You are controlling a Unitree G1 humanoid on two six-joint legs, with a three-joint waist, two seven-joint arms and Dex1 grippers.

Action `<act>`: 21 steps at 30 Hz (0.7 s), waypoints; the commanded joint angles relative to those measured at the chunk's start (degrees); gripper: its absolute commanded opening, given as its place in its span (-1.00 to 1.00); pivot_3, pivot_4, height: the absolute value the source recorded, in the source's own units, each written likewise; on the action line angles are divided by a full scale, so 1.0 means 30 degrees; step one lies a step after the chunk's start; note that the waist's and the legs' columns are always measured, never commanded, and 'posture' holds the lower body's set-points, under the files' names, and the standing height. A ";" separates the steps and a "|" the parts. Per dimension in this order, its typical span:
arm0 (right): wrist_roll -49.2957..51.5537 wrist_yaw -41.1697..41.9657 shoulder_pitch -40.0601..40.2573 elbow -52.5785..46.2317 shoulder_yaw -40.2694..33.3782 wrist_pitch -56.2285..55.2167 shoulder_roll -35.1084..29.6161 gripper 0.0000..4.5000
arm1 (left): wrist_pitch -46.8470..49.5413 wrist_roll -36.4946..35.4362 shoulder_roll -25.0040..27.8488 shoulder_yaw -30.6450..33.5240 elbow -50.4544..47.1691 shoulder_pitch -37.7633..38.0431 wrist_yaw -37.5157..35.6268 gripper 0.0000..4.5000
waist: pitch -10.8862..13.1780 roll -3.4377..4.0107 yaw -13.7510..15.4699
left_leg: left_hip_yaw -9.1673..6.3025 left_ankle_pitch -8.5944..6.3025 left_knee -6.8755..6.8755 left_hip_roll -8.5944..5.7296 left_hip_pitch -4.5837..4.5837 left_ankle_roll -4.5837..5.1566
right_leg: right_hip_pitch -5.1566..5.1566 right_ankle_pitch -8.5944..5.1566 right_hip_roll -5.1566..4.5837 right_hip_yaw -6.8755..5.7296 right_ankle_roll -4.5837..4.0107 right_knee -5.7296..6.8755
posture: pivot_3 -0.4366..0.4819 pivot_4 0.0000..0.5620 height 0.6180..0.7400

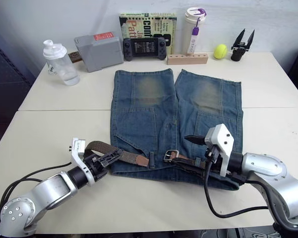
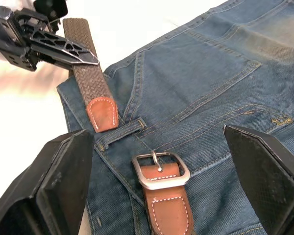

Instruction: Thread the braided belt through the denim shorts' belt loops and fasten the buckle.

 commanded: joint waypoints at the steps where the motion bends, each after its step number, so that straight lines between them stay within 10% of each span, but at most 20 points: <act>1: 0.0664 -0.0219 0.0218 -0.0956 -0.0615 0.0131 -0.0152 0.98 | -0.0041 0.0638 -0.0057 -0.0243 0.0247 -0.0664 -0.0275 -1.00 | 0.0000 0.0000 0.0003 | 0.0002 0.0000 0.0000 -0.0001 0.0000 0.0000 | 0.0000 0.0001 0.0001 -0.0001 0.0002 -0.0002 | -0.05 -0.47 0.85; 21: 0.0495 0.0015 0.1457 -0.1534 -0.0443 0.0264 -0.1005 0.98 | 0.2540 0.5074 -0.0789 -0.3602 0.2452 -0.3694 -0.3922 -1.00 | 0.0002 -0.0003 0.0048 | 0.0012 0.0000 -0.0005 -0.0011 0.0001 0.0000 | 0.0001 0.0012 0.0003 -0.0022 0.0022 -0.0007 | -0.05 -0.47 0.85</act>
